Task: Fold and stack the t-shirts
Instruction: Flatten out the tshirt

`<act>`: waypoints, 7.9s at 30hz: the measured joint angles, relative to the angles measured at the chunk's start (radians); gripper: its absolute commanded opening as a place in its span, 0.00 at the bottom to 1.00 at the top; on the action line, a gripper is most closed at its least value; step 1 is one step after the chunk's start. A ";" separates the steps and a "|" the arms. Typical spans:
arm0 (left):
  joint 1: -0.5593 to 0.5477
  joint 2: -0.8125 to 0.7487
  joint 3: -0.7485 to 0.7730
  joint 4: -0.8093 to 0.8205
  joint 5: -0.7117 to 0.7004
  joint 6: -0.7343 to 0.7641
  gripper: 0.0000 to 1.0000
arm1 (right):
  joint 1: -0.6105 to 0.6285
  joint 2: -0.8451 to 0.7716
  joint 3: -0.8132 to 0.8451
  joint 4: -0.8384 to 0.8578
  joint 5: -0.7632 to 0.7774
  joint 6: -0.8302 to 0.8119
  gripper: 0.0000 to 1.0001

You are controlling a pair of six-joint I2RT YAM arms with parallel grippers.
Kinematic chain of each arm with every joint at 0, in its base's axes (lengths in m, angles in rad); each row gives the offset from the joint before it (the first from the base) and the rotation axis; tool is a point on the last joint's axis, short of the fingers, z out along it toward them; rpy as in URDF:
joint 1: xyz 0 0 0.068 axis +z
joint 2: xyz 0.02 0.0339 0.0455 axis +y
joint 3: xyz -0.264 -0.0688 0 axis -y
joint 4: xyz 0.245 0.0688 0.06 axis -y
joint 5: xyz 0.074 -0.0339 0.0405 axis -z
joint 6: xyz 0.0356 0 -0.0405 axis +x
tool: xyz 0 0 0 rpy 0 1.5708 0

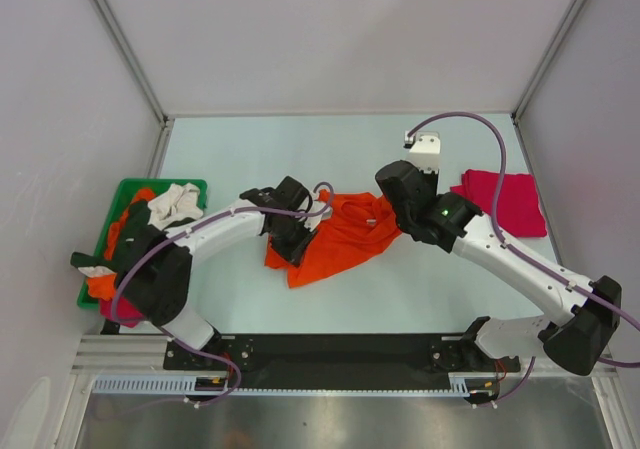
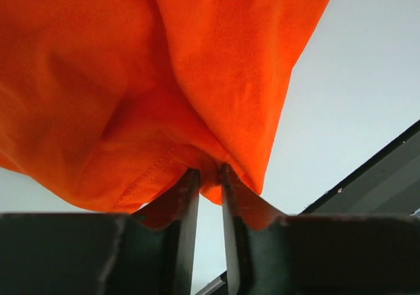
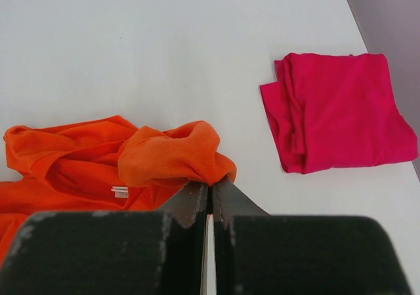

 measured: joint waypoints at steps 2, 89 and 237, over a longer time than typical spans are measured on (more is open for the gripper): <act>0.000 0.000 0.000 0.000 0.000 0.000 0.10 | 0.000 0.000 0.000 0.000 0.000 0.000 0.00; 0.267 0.140 0.167 0.090 -0.043 0.021 0.46 | -0.333 0.057 0.040 0.177 -0.251 -0.174 0.00; 0.282 -0.251 0.304 0.194 -0.369 -0.084 0.00 | -0.327 -0.011 0.011 0.189 -0.238 -0.198 0.00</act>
